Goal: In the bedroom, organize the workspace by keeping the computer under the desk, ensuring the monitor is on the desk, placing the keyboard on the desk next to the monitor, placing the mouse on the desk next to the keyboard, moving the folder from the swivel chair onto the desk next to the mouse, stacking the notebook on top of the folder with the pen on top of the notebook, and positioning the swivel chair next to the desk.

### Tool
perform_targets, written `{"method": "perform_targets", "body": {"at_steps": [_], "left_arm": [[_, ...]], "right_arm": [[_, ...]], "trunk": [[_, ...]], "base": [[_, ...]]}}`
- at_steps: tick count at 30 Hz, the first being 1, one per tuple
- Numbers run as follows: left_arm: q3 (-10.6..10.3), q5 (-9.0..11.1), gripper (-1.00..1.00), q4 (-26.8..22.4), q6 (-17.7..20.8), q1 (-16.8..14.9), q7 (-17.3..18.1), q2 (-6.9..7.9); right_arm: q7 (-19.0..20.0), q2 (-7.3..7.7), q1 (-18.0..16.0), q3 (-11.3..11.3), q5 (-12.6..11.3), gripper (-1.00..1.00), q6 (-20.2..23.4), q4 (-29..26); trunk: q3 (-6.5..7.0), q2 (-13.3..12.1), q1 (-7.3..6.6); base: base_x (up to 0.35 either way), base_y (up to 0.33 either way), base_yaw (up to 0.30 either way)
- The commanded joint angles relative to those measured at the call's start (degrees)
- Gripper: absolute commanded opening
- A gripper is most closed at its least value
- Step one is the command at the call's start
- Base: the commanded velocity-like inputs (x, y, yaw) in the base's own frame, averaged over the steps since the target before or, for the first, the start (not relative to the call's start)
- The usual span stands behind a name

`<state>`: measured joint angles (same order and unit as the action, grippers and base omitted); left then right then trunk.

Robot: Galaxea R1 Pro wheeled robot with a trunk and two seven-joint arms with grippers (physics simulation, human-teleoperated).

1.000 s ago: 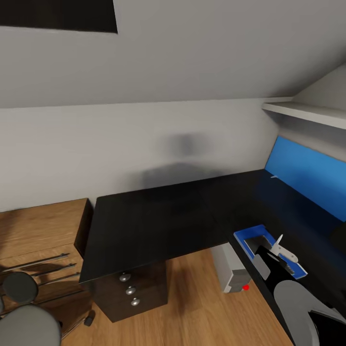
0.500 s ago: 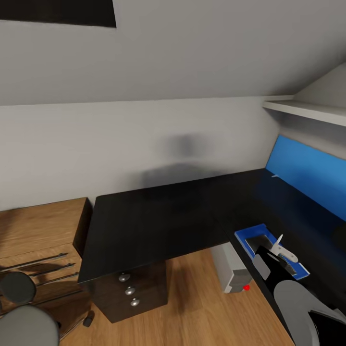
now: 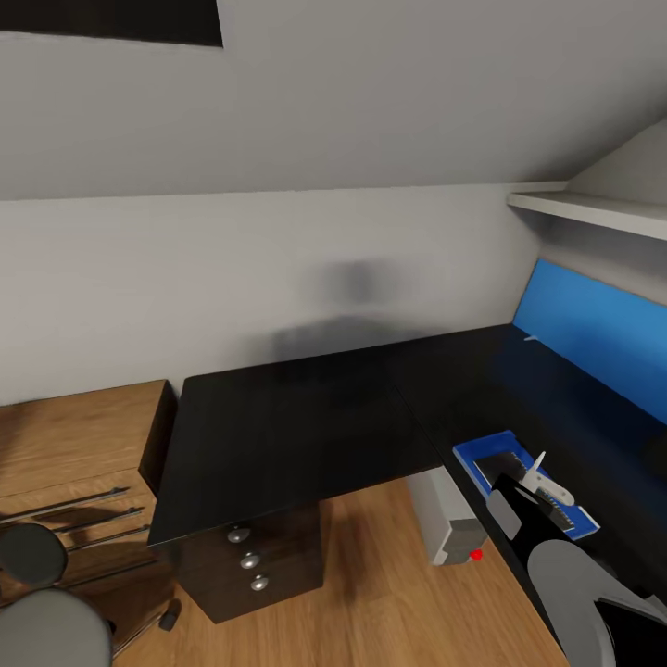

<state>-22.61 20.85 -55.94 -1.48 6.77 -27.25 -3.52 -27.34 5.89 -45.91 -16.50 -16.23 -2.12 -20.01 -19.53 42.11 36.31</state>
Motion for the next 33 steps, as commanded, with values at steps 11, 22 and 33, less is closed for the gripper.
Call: {"method": "perform_targets", "body": {"at_steps": [11,22,33], "left_arm": [[-0.10,0.49,1.00,-0.06,-0.23,-0.01,-0.04,0.31],[0.02,0.59,1.00,-0.01,-0.20,-0.01,-0.08,0.32],[0.15,0.60,1.00,0.04,-0.19,-0.01,-0.08,0.34]], "right_arm": [[-0.08,-0.12,-0.04,0.06,-0.64,-1.00,-0.25,-0.03],[-0.12,-0.17,-0.03,0.06,-0.64,-1.00,-0.25,-0.03],[-0.14,-0.17,-0.03,0.06,-0.64,-1.00,-0.22,-0.03]], "trunk": [[-0.06,0.06,0.01],[-0.06,0.06,0.01],[-0.06,0.06,0.01]], "base": [[-0.032,0.000,0.000],[-0.048,0.000,0.000],[0.000,0.000,0.000]]}}
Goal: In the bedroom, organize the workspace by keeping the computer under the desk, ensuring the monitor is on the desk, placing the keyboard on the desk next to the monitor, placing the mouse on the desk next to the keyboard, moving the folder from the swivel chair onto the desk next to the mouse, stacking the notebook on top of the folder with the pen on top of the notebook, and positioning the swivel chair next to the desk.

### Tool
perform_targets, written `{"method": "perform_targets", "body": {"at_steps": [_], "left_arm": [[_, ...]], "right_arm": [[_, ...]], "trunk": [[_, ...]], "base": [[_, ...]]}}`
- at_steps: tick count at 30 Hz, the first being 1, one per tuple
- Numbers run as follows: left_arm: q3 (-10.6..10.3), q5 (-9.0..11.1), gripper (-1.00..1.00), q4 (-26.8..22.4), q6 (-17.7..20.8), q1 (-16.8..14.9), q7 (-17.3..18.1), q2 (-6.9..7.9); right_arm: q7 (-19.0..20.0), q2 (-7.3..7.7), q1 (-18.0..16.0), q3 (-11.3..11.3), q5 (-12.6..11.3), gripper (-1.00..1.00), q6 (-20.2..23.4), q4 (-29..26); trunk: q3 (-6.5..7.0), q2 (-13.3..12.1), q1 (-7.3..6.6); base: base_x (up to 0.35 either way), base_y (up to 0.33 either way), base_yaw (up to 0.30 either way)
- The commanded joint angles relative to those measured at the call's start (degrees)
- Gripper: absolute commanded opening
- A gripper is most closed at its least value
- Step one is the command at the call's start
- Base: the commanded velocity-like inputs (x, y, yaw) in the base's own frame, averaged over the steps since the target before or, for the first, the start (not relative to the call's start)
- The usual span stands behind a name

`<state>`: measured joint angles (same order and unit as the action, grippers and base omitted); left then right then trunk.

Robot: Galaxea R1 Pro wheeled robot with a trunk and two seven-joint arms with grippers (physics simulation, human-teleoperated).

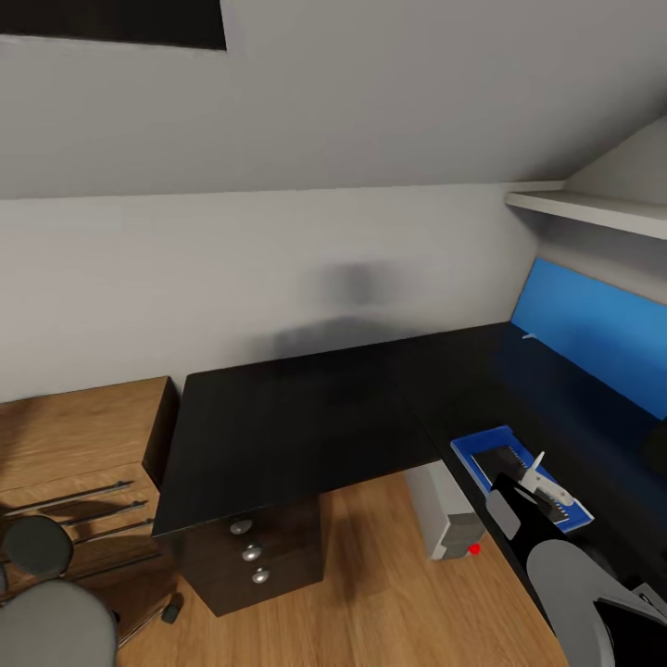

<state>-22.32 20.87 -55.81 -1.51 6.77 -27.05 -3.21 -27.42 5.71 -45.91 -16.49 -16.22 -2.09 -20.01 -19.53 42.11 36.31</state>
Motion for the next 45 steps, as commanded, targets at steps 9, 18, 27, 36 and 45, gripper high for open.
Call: {"method": "perform_targets", "body": {"at_steps": [9,18,27,36,45], "left_arm": [[-0.09,0.58,1.00,-0.09,-0.16,-0.01,-0.29,0.03],[-0.09,0.58,1.00,-0.09,-0.16,-0.01,-0.29,0.04],[-0.09,0.66,1.00,-0.01,-0.16,-0.01,-0.29,0.03],[-0.28,0.56,1.00,3.31,-0.09,-0.01,-0.25,-0.15],[-0.35,0.49,1.00,5.01,-0.16,-0.01,-0.20,-0.22]], "right_arm": [[-0.09,-0.05,-0.02,0.05,-0.65,-1.00,-0.20,-0.03],[-0.09,-0.17,-0.03,0.05,-0.65,1.00,-0.20,-0.03],[-0.09,-0.23,-0.02,0.05,-0.08,1.00,-0.20,-0.11],[-2.37,-1.36,0.03,0.55,0.51,1.00,0.18,-4.81],[-10.22,-8.29,1.60,6.59,1.33,1.00,9.89,-21.13]], "trunk": [[-0.06,0.06,0.01],[-0.06,0.06,0.01],[-0.06,0.06,0.01],[-0.06,0.06,0.01],[-0.06,0.06,0.01]], "base": [[0.000,0.000,0.000],[0.000,0.000,0.000],[0.000,0.000,0.000],[0.000,0.000,0.000],[0.000,0.000,0.000]]}}
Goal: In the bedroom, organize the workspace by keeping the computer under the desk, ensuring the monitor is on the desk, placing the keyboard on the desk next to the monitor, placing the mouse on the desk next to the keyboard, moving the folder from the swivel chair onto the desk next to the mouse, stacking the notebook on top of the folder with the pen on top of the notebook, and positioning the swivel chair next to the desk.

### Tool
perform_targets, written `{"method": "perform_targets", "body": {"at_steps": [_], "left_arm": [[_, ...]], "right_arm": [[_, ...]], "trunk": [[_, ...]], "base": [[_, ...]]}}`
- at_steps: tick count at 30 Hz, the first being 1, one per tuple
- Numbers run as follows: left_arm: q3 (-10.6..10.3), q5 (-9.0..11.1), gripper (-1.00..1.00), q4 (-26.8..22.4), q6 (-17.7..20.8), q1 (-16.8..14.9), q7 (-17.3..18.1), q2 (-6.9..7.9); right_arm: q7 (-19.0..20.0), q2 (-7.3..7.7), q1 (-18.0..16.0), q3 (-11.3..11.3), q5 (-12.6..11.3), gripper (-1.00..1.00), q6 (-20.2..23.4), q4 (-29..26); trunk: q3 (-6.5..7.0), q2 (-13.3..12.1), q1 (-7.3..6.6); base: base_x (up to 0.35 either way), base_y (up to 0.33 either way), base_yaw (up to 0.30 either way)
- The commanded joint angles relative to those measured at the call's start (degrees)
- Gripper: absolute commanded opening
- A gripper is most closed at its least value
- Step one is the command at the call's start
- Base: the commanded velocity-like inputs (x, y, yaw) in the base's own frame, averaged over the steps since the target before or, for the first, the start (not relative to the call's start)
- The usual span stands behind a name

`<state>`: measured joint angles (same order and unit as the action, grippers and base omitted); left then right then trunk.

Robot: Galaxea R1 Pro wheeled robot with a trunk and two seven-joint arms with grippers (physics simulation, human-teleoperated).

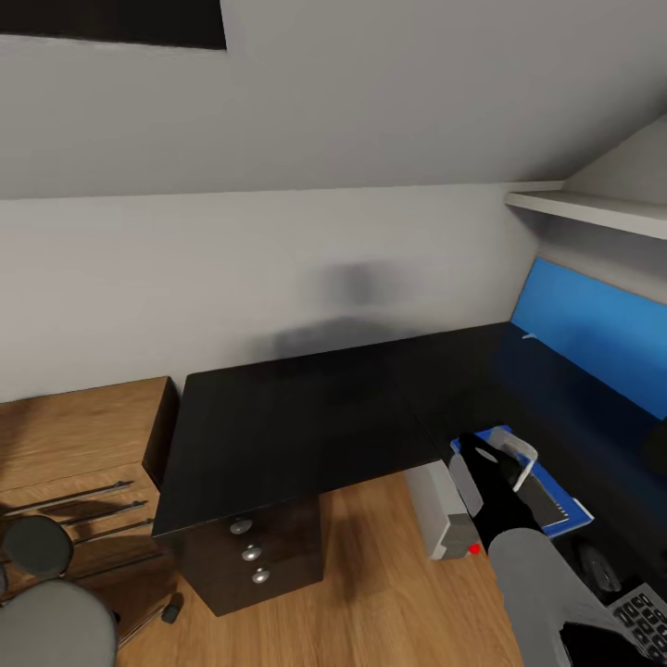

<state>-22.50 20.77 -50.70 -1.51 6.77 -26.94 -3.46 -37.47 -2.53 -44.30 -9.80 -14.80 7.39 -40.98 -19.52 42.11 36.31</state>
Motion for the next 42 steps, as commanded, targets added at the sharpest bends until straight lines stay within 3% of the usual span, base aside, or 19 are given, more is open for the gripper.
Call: {"method": "perform_targets", "body": {"at_steps": [1,5,11,12,14,19,28,38,42], "left_arm": [[-0.17,0.59,1.00,-0.08,-0.16,-0.01,-0.30,0.04],[-0.17,0.59,1.00,0.06,-0.16,-0.01,-0.30,0.04],[-0.17,0.59,1.00,0.10,-0.16,-0.01,-0.30,0.09],[-0.17,0.59,1.00,0.11,-0.20,-0.01,-0.35,0.15],[-0.12,0.59,1.00,0.12,-0.23,-0.01,-0.37,0.22],[-0.09,0.59,1.00,0.23,-0.28,-0.01,-0.39,0.34],[0.17,0.62,1.00,0.34,-0.33,-0.02,-0.30,0.43],[0.53,0.68,1.00,0.27,-0.25,-0.08,-0.45,0.49],[2.37,0.68,1.00,0.26,-0.25,-0.09,-0.41,0.43]], "right_arm": [[-0.28,-0.74,0.68,0.08,-0.08,1.00,1.92,-1.93],[-0.44,-2.23,3.33,1.68,-0.08,1.00,4.87,-6.19],[-0.49,-3.29,4.78,8.52,-0.23,1.00,6.41,-7.42],[-0.47,-3.97,5.14,11.62,-0.29,1.00,6.53,-7.48],[-0.43,-4.67,5.46,15.18,-0.36,1.00,6.62,-7.47],[-0.53,-5.38,6.16,19.32,-0.52,1.00,6.73,-7.61],[-0.06,-6.62,6.42,22.38,-0.53,1.00,6.01,-7.52],[-0.09,-6.70,6.42,22.70,-0.35,1.00,5.11,-5.94],[-0.08,-6.70,6.42,22.75,-0.31,1.00,4.96,-5.82]], "trunk": [[-0.06,0.06,0.02],[-0.06,0.06,0.02],[-0.06,0.06,0.02],[-0.06,0.06,0.02],[-0.06,0.06,0.02],[-0.06,0.06,0.02],[-0.06,0.06,0.02],[-0.06,0.06,0.02],[-0.06,0.06,0.02]], "base": [[0.000,0.000,0.000],[0.000,0.000,0.000],[0.000,0.000,0.000],[0.000,0.000,0.000],[0.000,0.000,0.000],[0.000,0.000,0.000],[-0.040,0.000,0.000],[-0.335,0.000,0.000],[-0.338,-0.002,0.000]]}}
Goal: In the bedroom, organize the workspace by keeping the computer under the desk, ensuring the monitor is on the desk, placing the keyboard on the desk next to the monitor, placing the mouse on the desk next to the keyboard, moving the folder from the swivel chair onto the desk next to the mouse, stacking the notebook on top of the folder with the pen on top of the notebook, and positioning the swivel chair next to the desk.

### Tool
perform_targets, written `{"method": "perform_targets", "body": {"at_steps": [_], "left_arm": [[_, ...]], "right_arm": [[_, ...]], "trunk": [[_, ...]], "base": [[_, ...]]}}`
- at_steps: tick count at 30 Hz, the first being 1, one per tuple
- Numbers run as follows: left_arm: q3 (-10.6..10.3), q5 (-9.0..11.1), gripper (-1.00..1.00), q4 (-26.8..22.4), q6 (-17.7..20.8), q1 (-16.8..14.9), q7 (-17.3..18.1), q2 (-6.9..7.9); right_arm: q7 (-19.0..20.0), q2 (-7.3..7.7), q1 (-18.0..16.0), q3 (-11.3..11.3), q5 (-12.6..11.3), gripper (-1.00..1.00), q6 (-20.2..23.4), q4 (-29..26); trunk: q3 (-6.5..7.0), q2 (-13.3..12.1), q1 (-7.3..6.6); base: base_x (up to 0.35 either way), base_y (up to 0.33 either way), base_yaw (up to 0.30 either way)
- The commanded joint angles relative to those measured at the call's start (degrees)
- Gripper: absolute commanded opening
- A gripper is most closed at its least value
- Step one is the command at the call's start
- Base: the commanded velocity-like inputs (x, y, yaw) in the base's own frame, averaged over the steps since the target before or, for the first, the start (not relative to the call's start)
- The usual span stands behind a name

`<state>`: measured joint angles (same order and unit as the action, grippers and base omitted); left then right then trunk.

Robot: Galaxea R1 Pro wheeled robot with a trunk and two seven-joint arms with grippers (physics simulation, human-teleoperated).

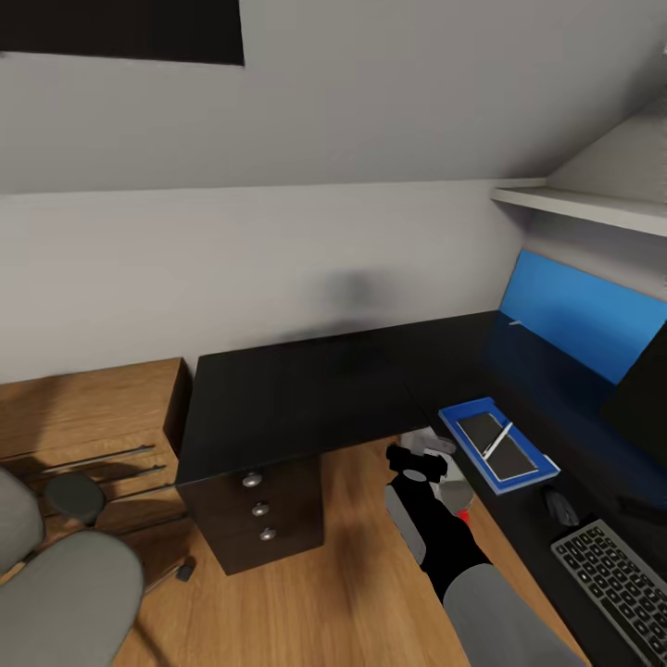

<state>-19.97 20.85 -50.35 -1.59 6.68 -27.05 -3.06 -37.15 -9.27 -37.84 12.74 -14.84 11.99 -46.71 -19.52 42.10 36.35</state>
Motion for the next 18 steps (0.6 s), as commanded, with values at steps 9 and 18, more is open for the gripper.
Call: {"method": "perform_targets", "body": {"at_steps": [9,18], "left_arm": [[1.24,0.60,1.00,-0.38,-0.16,-0.01,-0.28,0.07],[5.49,0.60,1.00,-1.65,-0.21,-0.01,-0.40,0.17]], "right_arm": [[-0.41,0.06,-0.04,0.26,-0.20,1.00,0.31,-0.05],[-0.40,0.10,-0.04,0.28,-0.19,1.00,0.31,-0.04]], "trunk": [[-0.07,0.06,-0.02],[-0.07,0.06,-0.02]], "base": [[-0.215,-0.046,0.000],[-0.020,-0.007,0.000]]}}
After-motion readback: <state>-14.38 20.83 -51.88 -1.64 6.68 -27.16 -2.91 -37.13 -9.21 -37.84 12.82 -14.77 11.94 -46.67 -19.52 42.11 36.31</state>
